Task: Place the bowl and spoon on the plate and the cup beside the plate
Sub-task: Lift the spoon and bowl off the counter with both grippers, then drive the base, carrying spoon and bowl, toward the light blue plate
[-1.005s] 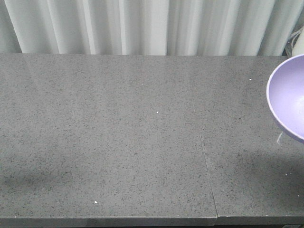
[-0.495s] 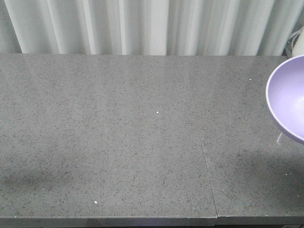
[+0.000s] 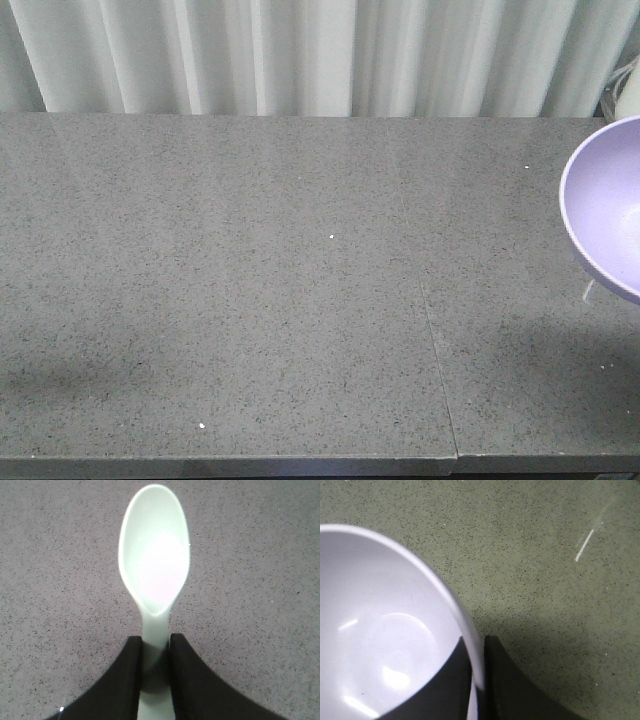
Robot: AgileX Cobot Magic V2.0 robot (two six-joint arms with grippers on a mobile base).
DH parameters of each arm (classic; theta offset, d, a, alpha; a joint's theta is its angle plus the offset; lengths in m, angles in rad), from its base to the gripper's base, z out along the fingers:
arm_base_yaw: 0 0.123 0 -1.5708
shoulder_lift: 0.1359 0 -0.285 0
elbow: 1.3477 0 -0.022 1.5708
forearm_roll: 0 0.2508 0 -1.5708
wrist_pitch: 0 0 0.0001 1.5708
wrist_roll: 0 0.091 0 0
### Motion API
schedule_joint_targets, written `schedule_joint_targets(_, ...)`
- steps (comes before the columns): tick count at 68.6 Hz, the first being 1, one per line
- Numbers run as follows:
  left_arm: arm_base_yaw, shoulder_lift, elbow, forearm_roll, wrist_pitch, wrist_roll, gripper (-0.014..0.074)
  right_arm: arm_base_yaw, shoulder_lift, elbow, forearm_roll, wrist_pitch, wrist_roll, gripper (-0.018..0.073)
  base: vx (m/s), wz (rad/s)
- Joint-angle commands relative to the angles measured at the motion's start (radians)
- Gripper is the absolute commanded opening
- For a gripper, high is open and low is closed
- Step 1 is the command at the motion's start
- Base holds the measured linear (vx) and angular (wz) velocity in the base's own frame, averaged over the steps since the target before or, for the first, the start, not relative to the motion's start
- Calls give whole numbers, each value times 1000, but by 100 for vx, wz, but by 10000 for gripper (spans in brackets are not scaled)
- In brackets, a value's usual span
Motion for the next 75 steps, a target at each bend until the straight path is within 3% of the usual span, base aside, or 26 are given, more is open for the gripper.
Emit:
schedule_joint_targets(1, -7, -16, -23, 7, -23, -2, -6, -4, -9, -27, 4, -58, -6, -6, 0, 0)
schedule_joint_targets(75, -7, -16, -23, 7, -23, -2, -6, -4, -9, -27, 3, -58, -6, -6, -2, -10)
